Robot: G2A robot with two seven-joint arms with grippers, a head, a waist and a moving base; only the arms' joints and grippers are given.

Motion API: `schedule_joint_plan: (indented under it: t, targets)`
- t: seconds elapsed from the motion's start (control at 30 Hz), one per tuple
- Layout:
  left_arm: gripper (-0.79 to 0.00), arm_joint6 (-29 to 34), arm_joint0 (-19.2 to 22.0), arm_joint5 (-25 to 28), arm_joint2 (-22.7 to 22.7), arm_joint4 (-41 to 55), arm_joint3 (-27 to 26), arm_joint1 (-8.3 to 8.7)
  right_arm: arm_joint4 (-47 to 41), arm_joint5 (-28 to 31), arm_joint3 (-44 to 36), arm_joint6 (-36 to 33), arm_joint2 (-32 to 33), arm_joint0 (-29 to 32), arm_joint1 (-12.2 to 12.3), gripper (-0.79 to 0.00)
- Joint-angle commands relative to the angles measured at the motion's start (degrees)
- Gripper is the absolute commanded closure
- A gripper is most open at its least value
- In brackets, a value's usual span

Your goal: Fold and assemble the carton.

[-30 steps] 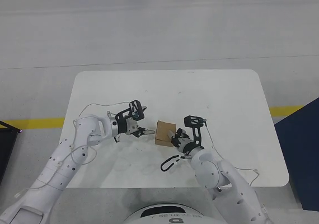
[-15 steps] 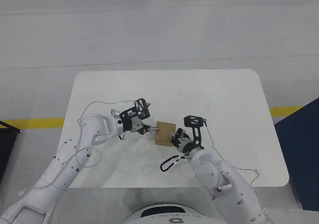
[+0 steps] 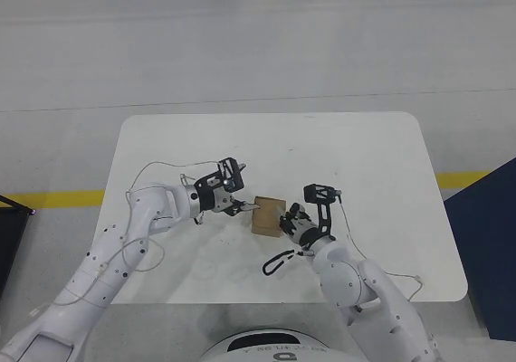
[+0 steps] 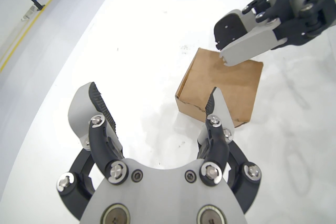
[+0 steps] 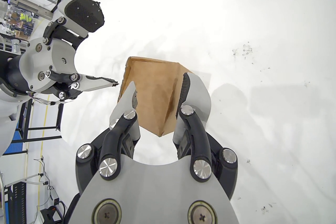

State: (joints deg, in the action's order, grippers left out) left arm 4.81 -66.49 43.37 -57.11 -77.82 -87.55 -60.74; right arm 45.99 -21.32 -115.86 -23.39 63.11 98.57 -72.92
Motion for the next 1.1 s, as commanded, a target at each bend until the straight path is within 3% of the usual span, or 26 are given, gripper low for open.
schedule_joint_plan:
  t: [0.0,0.03,0.07,0.33,0.53,0.77,1.07]
  targets:
    - [-0.785,-2.00,-0.97,0.50,-1.18,-0.09,-0.63,0.33,-1.21,-0.07,-1.13,2.25,0.92,0.79,-0.04,-0.225]
    - [-0.785,-2.65,-1.44,0.56,-1.84,-0.47,-0.80,0.52,-2.05,0.00,-1.74,3.61,1.30,1.18,-0.09,-0.015]
    - [-0.785,-3.12,-2.04,0.40,-2.51,-1.07,-1.08,0.73,-3.13,0.39,-2.30,4.96,1.58,1.60,-0.15,0.000]
    - [-0.785,-17.21,-9.52,1.88,-8.98,-1.22,-1.07,2.43,-6.29,3.62,-0.32,10.25,0.53,1.79,-0.59,0.000]
    - [-0.785,-24.14,-14.52,1.60,-13.11,-4.42,0.32,3.60,-5.09,1.61,3.44,6.17,-1.75,-1.18,-0.87,0.000]
    - [-0.785,-26.26,-15.58,1.63,-14.28,-5.47,0.93,3.96,-2.77,-0.36,3.68,4.31,-2.99,-2.59,-1.00,0.000]
    - [-0.785,-24.48,-14.59,1.66,-13.77,-5.85,1.05,3.93,-1.21,-1.03,3.61,3.00,-3.35,-2.61,-0.96,0.000]
